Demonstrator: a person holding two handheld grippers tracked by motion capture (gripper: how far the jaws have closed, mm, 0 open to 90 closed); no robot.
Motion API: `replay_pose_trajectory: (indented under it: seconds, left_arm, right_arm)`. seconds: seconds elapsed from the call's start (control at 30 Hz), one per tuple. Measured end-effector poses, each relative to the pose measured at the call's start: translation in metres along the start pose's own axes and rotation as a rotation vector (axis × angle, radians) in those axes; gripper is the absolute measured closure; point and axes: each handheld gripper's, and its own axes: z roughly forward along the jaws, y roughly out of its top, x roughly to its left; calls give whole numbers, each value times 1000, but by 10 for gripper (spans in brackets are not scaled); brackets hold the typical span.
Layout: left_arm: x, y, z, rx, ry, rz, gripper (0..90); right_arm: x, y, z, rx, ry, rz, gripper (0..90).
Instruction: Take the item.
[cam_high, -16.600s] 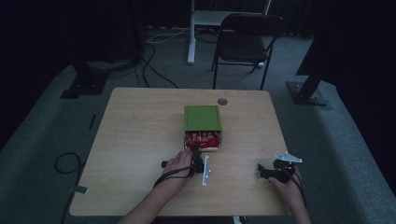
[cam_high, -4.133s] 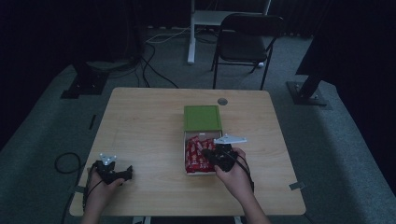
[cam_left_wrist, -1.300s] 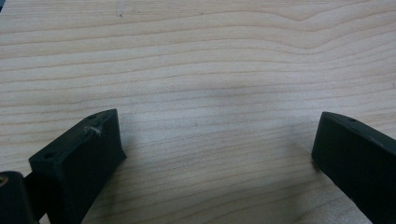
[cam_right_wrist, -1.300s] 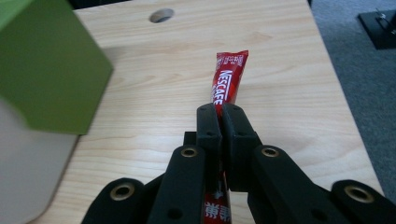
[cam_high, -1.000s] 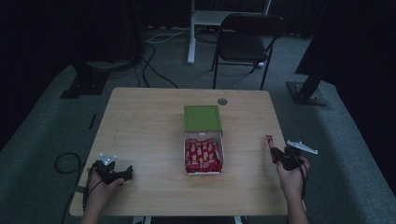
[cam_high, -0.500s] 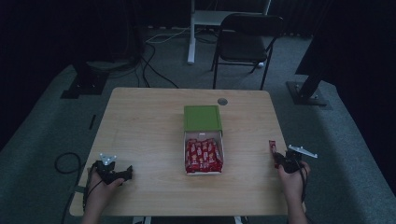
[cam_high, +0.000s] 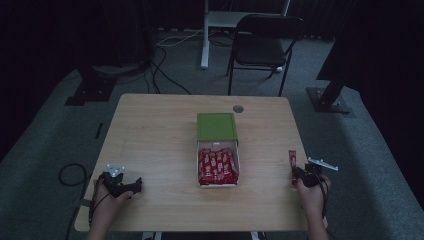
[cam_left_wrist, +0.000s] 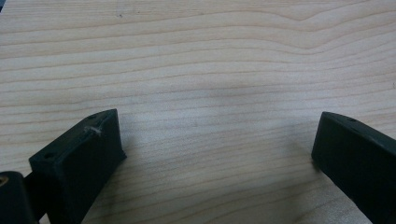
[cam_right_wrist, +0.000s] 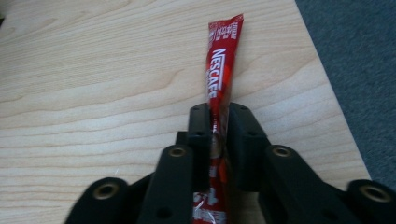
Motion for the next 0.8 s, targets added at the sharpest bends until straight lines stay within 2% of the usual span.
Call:
replay_pose_trajectory:
  seconds: [0.17, 0.3, 0.47, 0.53, 0.63, 0.8]
  left_arm:
    - [0, 0, 0, 0, 0, 0, 24]
    - [0, 0, 0, -1, 0, 0, 24]
    - [0, 0, 0, -1, 0, -1, 24]
    - [0, 0, 0, -1, 0, 0, 24]
    - [0, 0, 0, 0, 0, 0, 24]
    - [0, 0, 0, 0, 0, 0, 25]
  right_arm:
    - [5, 4, -7, -36, 5, -19, 718]
    - [12, 9, -13, -58, 28, -42, 687]
    - [20, 7, -10, -59, 65, -67, 640]
    - [23, 4, -8, -62, 85, -81, 596]
    - [29, 0, -4, -64, 100, -132, 548]
    - [36, -7, 1, -41, 121, -176, 490]
